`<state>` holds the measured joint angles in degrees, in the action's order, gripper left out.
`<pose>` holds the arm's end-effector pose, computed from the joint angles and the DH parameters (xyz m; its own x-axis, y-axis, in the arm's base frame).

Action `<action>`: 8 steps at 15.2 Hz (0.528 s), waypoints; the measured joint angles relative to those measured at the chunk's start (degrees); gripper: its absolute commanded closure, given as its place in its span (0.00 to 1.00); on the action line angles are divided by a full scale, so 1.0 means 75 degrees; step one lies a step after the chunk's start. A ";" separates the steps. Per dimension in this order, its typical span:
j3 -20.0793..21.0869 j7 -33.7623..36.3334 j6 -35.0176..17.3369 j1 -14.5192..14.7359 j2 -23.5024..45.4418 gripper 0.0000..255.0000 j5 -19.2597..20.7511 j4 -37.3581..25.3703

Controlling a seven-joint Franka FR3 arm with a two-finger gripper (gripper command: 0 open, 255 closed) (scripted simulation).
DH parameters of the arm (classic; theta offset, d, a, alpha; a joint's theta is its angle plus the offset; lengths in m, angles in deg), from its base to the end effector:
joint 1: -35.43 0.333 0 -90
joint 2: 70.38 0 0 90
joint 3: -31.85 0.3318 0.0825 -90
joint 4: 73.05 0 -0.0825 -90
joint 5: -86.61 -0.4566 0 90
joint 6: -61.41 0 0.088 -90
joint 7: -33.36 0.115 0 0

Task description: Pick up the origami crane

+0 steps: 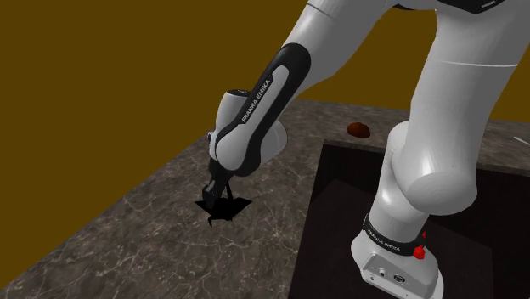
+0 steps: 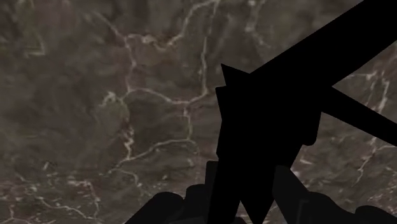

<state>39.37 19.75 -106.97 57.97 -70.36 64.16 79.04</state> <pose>0.4289 0.2204 0.2118 0.8942 0.3488 0.2806 0.3923 -0.9125 -0.1159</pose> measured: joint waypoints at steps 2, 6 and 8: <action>-0.0003 0.0014 0.0008 -0.0002 0.0011 1.00 0.0018 -0.0019; -0.0009 0.0082 0.0119 -0.0005 -0.0087 1.00 0.0098 -0.0001; -0.0019 0.0204 0.0321 -0.0024 -0.0290 1.00 0.0237 0.0023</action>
<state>39.22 21.27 -104.56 57.79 -72.54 65.94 79.21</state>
